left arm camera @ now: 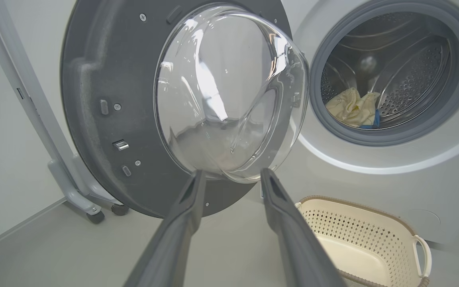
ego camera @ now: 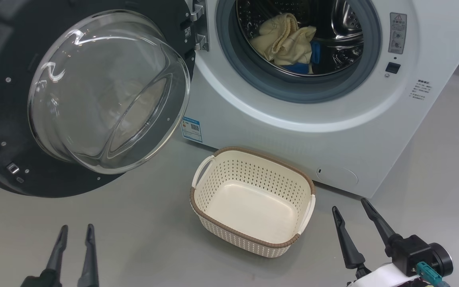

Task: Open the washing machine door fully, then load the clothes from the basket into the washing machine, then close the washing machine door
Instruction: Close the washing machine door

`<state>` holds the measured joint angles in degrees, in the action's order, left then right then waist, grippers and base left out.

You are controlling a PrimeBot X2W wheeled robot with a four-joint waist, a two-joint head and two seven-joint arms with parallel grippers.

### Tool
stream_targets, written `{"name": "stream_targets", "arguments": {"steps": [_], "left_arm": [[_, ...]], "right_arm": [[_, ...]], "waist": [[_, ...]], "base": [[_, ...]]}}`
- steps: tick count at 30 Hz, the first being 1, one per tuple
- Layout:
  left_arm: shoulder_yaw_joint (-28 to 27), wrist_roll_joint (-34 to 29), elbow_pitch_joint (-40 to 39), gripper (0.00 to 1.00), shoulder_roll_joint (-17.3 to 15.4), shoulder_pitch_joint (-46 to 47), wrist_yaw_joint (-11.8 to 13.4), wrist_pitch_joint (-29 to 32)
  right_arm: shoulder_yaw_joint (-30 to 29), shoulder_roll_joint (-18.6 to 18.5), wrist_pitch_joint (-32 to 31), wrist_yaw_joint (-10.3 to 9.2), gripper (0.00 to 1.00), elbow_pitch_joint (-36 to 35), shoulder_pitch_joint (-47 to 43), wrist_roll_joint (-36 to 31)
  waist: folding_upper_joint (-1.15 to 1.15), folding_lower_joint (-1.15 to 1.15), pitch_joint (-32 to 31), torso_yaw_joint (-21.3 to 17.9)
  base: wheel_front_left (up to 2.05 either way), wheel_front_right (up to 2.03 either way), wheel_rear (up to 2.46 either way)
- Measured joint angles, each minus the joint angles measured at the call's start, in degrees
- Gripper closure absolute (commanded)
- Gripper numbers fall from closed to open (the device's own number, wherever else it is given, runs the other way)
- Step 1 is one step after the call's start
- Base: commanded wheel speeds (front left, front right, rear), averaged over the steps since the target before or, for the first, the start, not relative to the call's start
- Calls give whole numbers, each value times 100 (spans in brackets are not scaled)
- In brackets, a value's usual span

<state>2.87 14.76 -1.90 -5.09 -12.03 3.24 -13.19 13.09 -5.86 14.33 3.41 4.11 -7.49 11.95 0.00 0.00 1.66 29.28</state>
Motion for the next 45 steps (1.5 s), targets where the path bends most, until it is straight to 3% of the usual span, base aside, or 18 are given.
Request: {"name": "stream_targets", "arguments": {"steps": [9, 12, 16, 19, 21, 26, 29, 30, 38, 45], "left_arm": [[23, 104, -56, 100, 5, -3, -69, -8], [64, 624, -216, 100, 77, -2, -326, -52], [85, 1742, -542, 100, 237, 15, -781, -58], [82, 2918, -837, 100, 254, 34, -1054, -99], [69, 3766, -1062, 100, 265, 66, -1070, -107], [267, 5157, -1538, 100, 261, 153, -1077, -125], [-107, 5979, -1757, 100, 258, 235, -1076, -127], [-539, 6468, -1880, 100, 263, 394, -1076, -127], [-1696, 7103, -1895, 100, 185, 836, -1076, -158], [-2540, 7780, -1148, 100, -544, 1373, -1049, 83]], "right_arm": [[1, 1, 0, 0, 0, 26, 7, 0], [1, 0, 0, 0, 0, 34, 28, 0], [8, 0, 0, 0, 0, 37, 92, 0], [9, -4, 0, 2, 0, 40, 125, 0], [12, -4, 0, 2, 0, 42, 125, 0], [24, -3, -20, 3, 0, 41, 128, 0], [25, -5, -48, 2, 0, 25, 140, 0], [22, -11, -52, 1, 0, -14, 146, -1], [1, -119, -125, -1, 0, -138, 264, -64], [-12, -194, -194, -1, 0, -245, 374, -118]], "waist": [[0, 0, 2, -2], [0, 0, 10, 0], [0, 0, 26, 6], [0, 0, 38, 12], [0, 0, 45, 16], [0, 0, 71, 24], [0, 0, 119, 25], [0, 0, 161, 26], [0, 0, 379, 33], [0, 0, 611, 36]], "base": [[0, 0, 0], [0, 0, 0], [0, 0, 0], [0, 0, 0], [0, 0, 0], [0, 0, 0], [0, 0, 0], [0, 0, 0], [0, 0, 0], [0, 0, 0]]}}
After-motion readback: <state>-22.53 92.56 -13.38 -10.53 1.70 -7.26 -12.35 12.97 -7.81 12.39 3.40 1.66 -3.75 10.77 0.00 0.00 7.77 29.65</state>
